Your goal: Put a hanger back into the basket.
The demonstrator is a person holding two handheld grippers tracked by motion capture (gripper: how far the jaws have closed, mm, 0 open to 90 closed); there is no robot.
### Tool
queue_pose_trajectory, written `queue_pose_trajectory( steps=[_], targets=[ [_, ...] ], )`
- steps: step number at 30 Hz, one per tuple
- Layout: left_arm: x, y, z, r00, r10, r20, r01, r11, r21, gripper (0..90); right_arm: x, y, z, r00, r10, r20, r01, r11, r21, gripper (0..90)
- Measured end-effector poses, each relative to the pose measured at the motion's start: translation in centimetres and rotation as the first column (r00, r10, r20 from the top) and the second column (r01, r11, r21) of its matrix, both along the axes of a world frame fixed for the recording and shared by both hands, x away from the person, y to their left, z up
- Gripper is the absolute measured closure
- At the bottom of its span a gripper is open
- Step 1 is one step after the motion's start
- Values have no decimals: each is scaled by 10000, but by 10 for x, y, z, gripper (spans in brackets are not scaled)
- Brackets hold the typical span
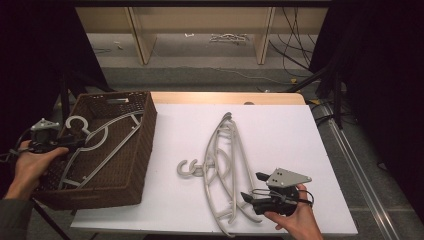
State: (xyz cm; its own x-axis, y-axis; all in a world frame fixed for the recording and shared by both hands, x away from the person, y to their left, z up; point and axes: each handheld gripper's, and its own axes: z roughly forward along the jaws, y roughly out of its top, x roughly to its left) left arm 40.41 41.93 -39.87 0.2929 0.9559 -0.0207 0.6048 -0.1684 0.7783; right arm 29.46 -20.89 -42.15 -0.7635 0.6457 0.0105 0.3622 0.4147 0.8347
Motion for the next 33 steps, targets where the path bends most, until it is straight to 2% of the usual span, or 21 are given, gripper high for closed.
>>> queue_pose_trajectory(
  steps=[1,2,4,7,8,11,13,15,17,18,20,21,23,24,25,26,27,29,30,31,33],
  targets=[
    [-5,-2,5,9999,26,143,-26,10000,-23,422,0,0,0,10000,-3,-17,3,10000,2,236],
    [-9,-7,8,9989,349,325,-338,9989,-338,388,0,0,0,10000,5,23,-5,10000,13,236],
    [-19,-15,18,9948,535,871,-500,9978,-425,350,0,1,0,10000,7,1,-7,10000,14,236],
    [-34,-30,33,9870,504,1525,-308,9913,-1281,323,0,2,-1,10000,21,4,-21,10000,-12,236],
    [-38,-37,37,9847,373,1704,-113,9885,-1511,307,0,2,-1,10000,-12,33,12,10000,3,236],
    [-51,-63,47,9765,-216,2144,603,9825,-1760,291,0,3,-1,10000,16,55,-16,10000,6,236],
    [-57,-81,49,9694,-646,2369,1162,9707,-2106,287,0,4,-1,10000,20,73,-21,10000,40,236],
    [-61,-99,50,9624,-1138,2468,1666,9645,-2050,264,0,4,-1,10000,13,80,-14,10000,64,236],
    [-65,-114,49,9527,-1483,2652,2054,9576,-2022,264,0,5,-1,10000,-12,75,11,9999,100,236],
    [-67,-125,48,9446,-1837,2721,2405,9513,-1927,261,0,5,-1,10000,-40,68,39,9999,110,236],
    [-71,-136,46,9377,-2004,2837,2626,9436,-2014,261,0,5,-1,9999,-80,74,78,9999,152,236],
    [-74,-146,45,9282,-2262,2955,2924,9344,-2033,261,0,5,-1,10000,-25,66,24,9999,154,236],
    [-78,-162,41,9139,-2640,3083,3327,9223,-1964,243,0,6,-2,10000,-37,58,36,9998,205,236],
    [-79,-169,39,9033,-2905,3156,3595,9142,-1874,233,-1,6,-1,10000,-40,54,39,9997,229,236],
    [-81,-175,37,8978,-3149,3080,3776,9102,-1701,228,-1,6,-1,10000,-24,59,22,9997,253,236],
    [-83,-183,34,8922,-3217,3171,3879,9053,-1731,221,-1,7,-1,10000,-19,69,17,9997,260,236],
    [-84,-189,31,8788,-3409,3340,4106,8967,-1651,216,-1,7,-1,10000,-26,21,25,9996,276,236],
    [-89,-201,25,8761,-3372,3445,4167,8891,-1894,208,0,6,-1,9999,-87,72,85,9994,350,235],
    [-91,-206,22,8712,-3402,3539,4274,8803,-2060,200,0,6,0,10000,-90,24,89,9992,388,234],
    [-93,-211,18,8700,-3408,3562,4324,8747,-2190,197,1,6,-1,9998,-110,172,103,9993,367,233],
    [-94,-218,11,8597,-3406,3808,4332,8810,-1900,197,1,6,-1,10000,-65,49,63,9991,415,231]
  ],
)
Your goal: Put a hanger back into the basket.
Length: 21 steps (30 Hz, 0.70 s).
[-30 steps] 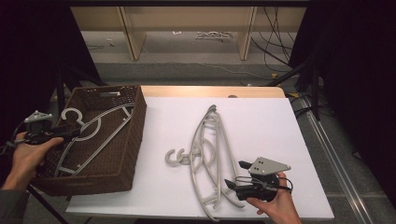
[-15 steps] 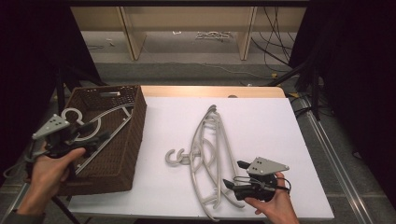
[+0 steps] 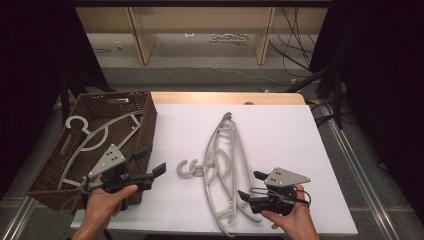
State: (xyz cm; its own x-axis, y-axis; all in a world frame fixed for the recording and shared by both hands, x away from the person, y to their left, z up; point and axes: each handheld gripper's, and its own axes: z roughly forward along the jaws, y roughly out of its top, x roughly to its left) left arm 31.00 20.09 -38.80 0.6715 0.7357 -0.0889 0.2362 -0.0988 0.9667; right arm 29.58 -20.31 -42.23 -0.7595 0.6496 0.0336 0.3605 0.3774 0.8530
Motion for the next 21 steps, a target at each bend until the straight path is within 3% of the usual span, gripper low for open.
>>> queue_pose_trajectory(
  steps=[2,4,7,9,10,11,16,21],
  targets=[
    [-1,-5,-9,9996,-166,-232,160,9996,-252,197,0,0,-1,10000,-31,-8,31,10000,-3,230],
    [-3,-9,-18,9997,-231,-126,229,9996,-163,194,1,0,-1,10000,-92,-9,92,10000,-21,228],
    [-9,-15,-30,9979,-554,-340,543,9980,-335,194,1,0,-2,9998,-186,104,186,9998,-15,227],
    [-11,-16,-34,9978,-648,-165,643,9975,-280,194,0,1,-1,9998,-191,32,191,9998,2,227],
    [-13,-17,-37,9976,-658,199,661,9977,-166,193,0,1,-1,9998,-218,36,218,9998,1,227],
    [-14,-18,-38,9979,-581,275,582,9983,-37,186,-1,0,-1,9998,-203,26,203,9998,-17,227],
    [-15,-18,-45,9980,-555,287,549,9982,235,172,-1,0,-1,9996,-243,174,242,9997,25,224],
    [-17,-12,-45,9979,-642,-15,641,9973,-348,173,-2,5,-2,9994,-320,94,321,9995,-50,219]
  ],
)
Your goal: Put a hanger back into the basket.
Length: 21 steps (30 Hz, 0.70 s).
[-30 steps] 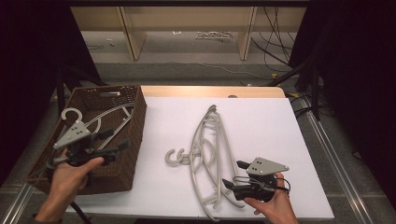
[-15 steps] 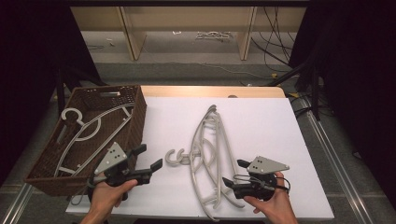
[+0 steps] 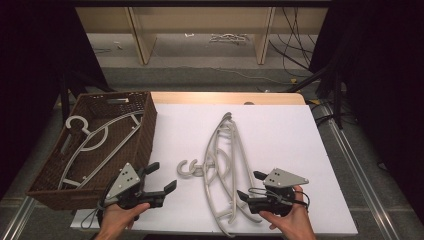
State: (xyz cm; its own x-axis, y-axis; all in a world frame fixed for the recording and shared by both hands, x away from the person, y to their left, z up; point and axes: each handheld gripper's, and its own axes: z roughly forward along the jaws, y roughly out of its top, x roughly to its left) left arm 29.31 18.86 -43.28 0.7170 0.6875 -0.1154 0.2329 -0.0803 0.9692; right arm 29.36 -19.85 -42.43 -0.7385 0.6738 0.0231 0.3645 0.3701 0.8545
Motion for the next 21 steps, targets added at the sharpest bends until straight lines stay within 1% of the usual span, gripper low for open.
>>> queue_pose_trajectory(
  steps=[1,2,4,6,7,8,10,11,13,14,15,16,17,18,19,21],
  targets=[
    [-2,1,0,10000,-18,-55,17,9999,-104,173,0,2,0,10000,11,35,-11,10000,-75,219],
    [-3,1,-1,10000,-49,30,50,9999,-163,172,0,4,0,10000,14,-51,-15,9999,-124,220],
    [-6,3,0,9999,-65,158,66,9999,-96,171,0,9,1,10000,15,11,-14,9996,-285,220],
    [-5,3,0,9993,-166,336,173,9997,-185,170,0,16,1,10000,47,13,-47,9992,-391,220],
    [-5,3,1,9994,-63,340,66,9999,-81,170,0,20,2,10000,78,33,-76,9987,-498,220],
    [-6,3,0,9996,-11,287,13,10000,-95,169,1,25,2,9999,132,37,-130,9980,-619,220],
    [-4,2,0,9992,-44,401,44,10000,8,167,4,35,2,9998,218,6,-217,9959,-880,220],
    [-4,2,0,9992,20,389,-23,10000,76,165,5,39,2,9996,276,-11,-275,9947,-993,221],
    [-4,1,-1,9994,95,335,-97,9999,71,164,9,51,2,9994,343,-68,-348,9912,-1274,222],
    [-3,1,-1,9990,81,430,-88,9998,167,164,12,56,1,9991,404,-97,-413,9899,-1357,227],
    [-1,1,-1,9984,-28,557,21,9999,127,164,14,62,1,9987,468,-178,-489,9883,-1446,228],
    [-2,1,-1,9991,48,432,-55,9998,169,163,16,67,0,9982,522,-294,-560,9872,-1492,227],
    [-2,1,-1,9990,52,451,-62,9997,218,162,18,72,-1,9978,553,-370,-606,9848,-1627,227],
    [-2,1,-1,9990,60,434,-70,9997,228,162,20,76,-2,9968,562,-568,-655,9820,-1772,228],
    [-1,2,-1,9991,46,411,-56,9997,238,162,21,79,-4,9965,547,-635,-659,9795,-1904,228],
    [-2,2,-2,9995,111,290,-116,9998,148,162,25,87,-8,9949,568,-839,-735,9747,-2110,231]
  ],
)
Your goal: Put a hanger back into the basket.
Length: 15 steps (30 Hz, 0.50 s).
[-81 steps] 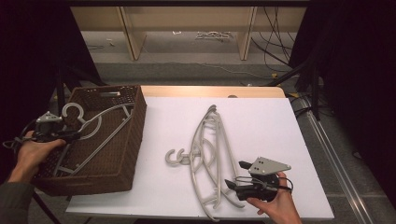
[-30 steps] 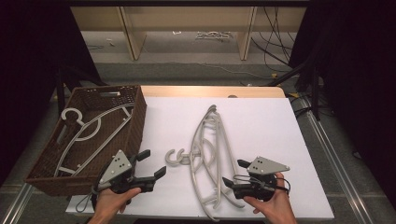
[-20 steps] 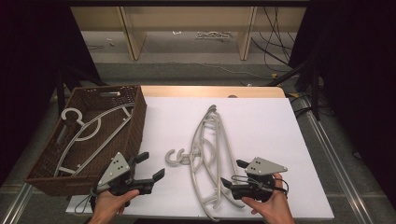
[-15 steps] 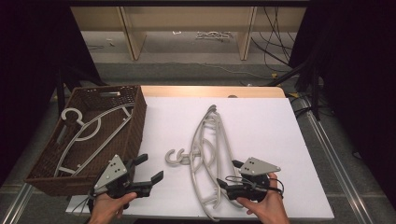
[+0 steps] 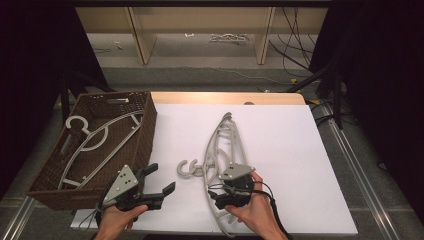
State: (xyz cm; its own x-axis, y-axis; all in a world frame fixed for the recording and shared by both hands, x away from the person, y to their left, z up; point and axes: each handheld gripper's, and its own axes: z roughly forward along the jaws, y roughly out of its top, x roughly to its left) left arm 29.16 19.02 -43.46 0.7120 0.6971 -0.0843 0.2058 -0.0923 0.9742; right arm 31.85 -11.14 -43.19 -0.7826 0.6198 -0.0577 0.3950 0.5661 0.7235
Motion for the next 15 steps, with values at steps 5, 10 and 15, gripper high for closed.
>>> queue_pose_trajectory(
  steps=[5,10,15],
  targets=[
    [1,0,0,10000,-24,52,24,10000,16,162,8,18,-12,9986,99,-514,-133,9977,-669,234],
    [1,1,1,9999,69,80,-68,10000,-63,163,14,33,-19,9988,381,-299,-402,9967,-708,240],
    [4,5,0,9996,269,-124,-270,9996,-79,163,20,42,-23,9970,674,-376,-693,9963,-508,264]
  ],
)
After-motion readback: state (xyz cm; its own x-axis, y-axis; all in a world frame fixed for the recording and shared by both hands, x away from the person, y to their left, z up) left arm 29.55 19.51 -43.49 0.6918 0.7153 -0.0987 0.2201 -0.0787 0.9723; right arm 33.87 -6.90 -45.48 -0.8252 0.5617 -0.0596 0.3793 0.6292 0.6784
